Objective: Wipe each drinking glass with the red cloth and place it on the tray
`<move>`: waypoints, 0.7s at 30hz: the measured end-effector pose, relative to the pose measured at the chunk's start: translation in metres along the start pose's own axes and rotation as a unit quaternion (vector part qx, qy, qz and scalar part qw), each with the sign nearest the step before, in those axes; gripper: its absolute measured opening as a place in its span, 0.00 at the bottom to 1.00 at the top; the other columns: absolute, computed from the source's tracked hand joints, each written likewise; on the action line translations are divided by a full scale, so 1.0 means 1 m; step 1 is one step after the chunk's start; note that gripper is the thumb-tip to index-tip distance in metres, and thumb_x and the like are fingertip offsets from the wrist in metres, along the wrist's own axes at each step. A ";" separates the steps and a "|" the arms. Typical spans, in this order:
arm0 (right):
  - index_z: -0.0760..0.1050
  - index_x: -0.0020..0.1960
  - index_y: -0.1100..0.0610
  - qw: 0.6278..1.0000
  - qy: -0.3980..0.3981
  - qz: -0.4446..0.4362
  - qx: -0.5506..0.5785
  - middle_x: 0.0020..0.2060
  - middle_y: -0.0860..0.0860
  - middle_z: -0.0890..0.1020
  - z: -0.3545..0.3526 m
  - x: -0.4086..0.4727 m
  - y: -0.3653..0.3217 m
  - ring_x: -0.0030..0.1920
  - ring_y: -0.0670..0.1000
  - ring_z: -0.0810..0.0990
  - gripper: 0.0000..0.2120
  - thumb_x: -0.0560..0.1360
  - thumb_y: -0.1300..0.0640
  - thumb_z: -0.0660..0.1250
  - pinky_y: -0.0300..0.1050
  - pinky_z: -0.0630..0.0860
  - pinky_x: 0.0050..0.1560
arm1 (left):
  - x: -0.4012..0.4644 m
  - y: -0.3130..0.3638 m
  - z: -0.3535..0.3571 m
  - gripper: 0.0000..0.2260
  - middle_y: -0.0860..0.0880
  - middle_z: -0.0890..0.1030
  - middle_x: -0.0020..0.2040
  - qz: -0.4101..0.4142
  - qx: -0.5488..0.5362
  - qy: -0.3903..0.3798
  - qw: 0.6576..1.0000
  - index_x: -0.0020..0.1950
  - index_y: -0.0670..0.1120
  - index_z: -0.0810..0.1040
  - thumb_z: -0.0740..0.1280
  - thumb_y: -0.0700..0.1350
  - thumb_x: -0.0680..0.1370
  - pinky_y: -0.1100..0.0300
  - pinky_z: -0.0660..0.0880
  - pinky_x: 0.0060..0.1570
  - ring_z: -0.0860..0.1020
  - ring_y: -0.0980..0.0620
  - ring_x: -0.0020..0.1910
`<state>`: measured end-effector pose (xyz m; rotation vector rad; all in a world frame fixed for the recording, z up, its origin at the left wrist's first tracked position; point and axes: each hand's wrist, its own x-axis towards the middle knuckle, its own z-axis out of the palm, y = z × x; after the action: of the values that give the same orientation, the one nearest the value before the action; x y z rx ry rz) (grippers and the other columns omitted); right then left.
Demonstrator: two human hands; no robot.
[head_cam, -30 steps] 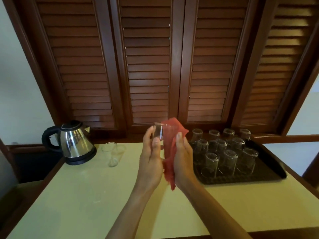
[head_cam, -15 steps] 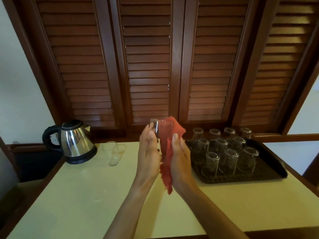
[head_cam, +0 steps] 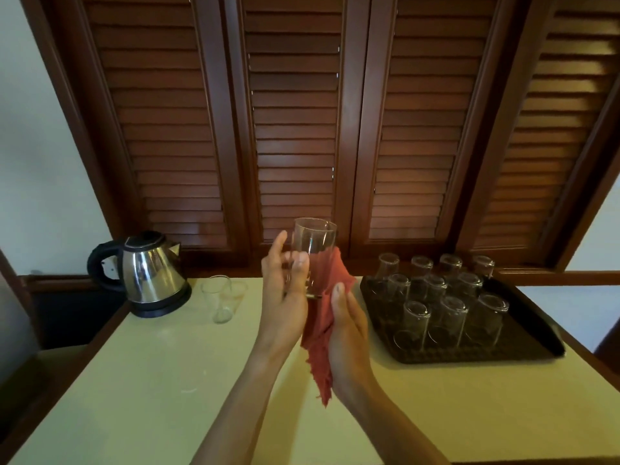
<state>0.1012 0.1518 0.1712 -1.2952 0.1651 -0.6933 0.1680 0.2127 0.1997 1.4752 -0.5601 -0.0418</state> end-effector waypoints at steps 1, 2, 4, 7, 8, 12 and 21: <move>0.77 0.65 0.44 1.000 0.005 -0.004 -0.002 0.56 0.52 0.84 -0.002 0.008 -0.003 0.58 0.52 0.83 0.17 0.84 0.42 0.54 0.53 0.81 0.58 | -0.005 -0.004 0.000 0.23 0.57 0.70 0.70 0.002 0.020 0.003 1.000 0.79 0.63 0.60 0.56 0.58 0.83 0.76 0.74 0.54 0.71 0.66 0.65; 0.77 0.64 0.45 1.000 0.018 -0.003 -0.009 0.54 0.51 0.85 -0.004 0.017 -0.009 0.56 0.51 0.84 0.17 0.85 0.43 0.53 0.52 0.82 0.55 | -0.011 -0.001 0.005 0.20 0.57 0.69 0.73 0.006 0.030 -0.009 0.999 0.78 0.65 0.60 0.54 0.57 0.85 0.71 0.75 0.60 0.71 0.65 0.67; 0.78 0.61 0.47 0.999 0.034 -0.013 -0.010 0.50 0.50 0.86 -0.008 0.032 -0.022 0.54 0.51 0.84 0.17 0.85 0.44 0.52 0.50 0.84 0.52 | -0.026 0.013 0.013 0.18 0.59 0.64 0.77 0.000 0.018 -0.034 0.999 0.77 0.64 0.60 0.50 0.53 0.87 0.59 0.73 0.70 0.67 0.55 0.77; 0.77 0.63 0.48 0.999 0.012 -0.028 -0.038 0.53 0.52 0.85 -0.005 0.017 -0.013 0.55 0.49 0.84 0.18 0.83 0.43 0.53 0.49 0.82 0.55 | -0.022 0.026 0.013 0.22 0.59 0.63 0.75 -0.006 0.007 -0.043 0.999 0.78 0.57 0.65 0.49 0.58 0.84 0.56 0.72 0.69 0.61 0.64 0.78; 0.76 0.65 0.49 0.999 -0.002 -0.022 -0.041 0.54 0.52 0.85 -0.002 0.006 -0.007 0.54 0.47 0.84 0.18 0.83 0.42 0.54 0.45 0.82 0.52 | -0.014 0.021 0.009 0.25 0.56 0.66 0.70 0.012 0.025 -0.029 0.999 0.76 0.57 0.68 0.53 0.62 0.81 0.55 0.73 0.69 0.64 0.74 0.69; 0.74 0.68 0.50 0.997 -0.014 -0.029 -0.068 0.54 0.50 0.84 -0.003 0.007 -0.005 0.54 0.45 0.84 0.20 0.84 0.42 0.53 0.40 0.81 0.49 | -0.009 -0.005 0.001 0.26 0.53 0.75 0.60 -0.008 -0.005 -0.004 1.000 0.76 0.57 0.62 0.58 0.61 0.78 0.61 0.79 0.55 0.78 0.63 0.58; 0.74 0.63 0.45 0.993 -0.019 -0.051 -0.106 0.48 0.46 0.84 -0.002 -0.006 0.007 0.50 0.45 0.84 0.14 0.83 0.44 0.55 0.36 0.80 0.44 | 0.004 -0.004 0.003 0.30 0.52 0.73 0.69 -0.055 -0.044 -0.013 0.997 0.76 0.57 0.63 0.58 0.70 0.77 0.54 0.76 0.65 0.74 0.54 0.69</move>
<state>0.0983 0.1542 0.1625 -1.5283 0.1454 -0.7533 0.1719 0.2077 0.1974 1.4193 -0.4918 -0.1697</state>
